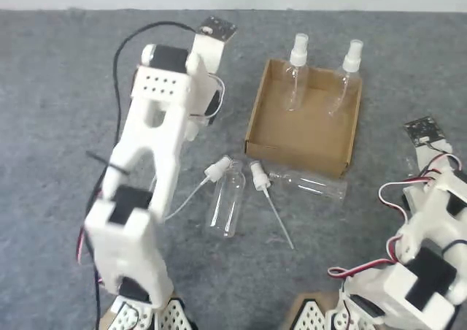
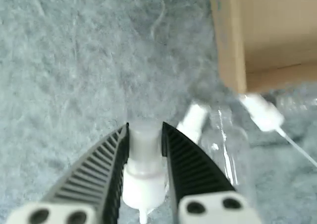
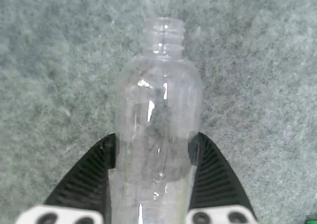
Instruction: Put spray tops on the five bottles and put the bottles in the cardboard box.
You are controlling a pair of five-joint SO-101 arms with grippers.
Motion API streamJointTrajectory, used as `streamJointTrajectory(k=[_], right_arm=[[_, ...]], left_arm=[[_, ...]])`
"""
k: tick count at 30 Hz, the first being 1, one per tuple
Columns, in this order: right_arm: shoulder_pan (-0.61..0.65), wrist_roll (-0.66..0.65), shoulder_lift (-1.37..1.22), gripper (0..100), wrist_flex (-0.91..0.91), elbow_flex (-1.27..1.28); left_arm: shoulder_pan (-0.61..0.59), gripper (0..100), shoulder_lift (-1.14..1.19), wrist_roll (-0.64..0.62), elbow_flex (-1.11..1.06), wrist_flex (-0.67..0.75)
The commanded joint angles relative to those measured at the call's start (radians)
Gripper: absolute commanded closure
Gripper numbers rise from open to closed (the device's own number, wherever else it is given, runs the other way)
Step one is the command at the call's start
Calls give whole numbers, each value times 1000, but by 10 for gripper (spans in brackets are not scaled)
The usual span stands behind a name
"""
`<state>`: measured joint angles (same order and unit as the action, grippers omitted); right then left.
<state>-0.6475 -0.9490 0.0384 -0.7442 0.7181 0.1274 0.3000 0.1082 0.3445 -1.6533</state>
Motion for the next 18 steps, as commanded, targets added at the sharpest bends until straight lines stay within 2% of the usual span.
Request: streamJointTrajectory(k=[1,6,14,18], right_arm=[[-19,-3,-15,992,1,60],[-21,-2,-8,992,1,58],[-28,120,-5,990,-7,0],[-8,121,-5,877,-157,-77]], left_arm=[[20,989,-316,-6,-298,146],[63,988,-655,3,-720,325],[64,988,-987,18,-1090,450],[48,988,-1019,20,-1222,568]])
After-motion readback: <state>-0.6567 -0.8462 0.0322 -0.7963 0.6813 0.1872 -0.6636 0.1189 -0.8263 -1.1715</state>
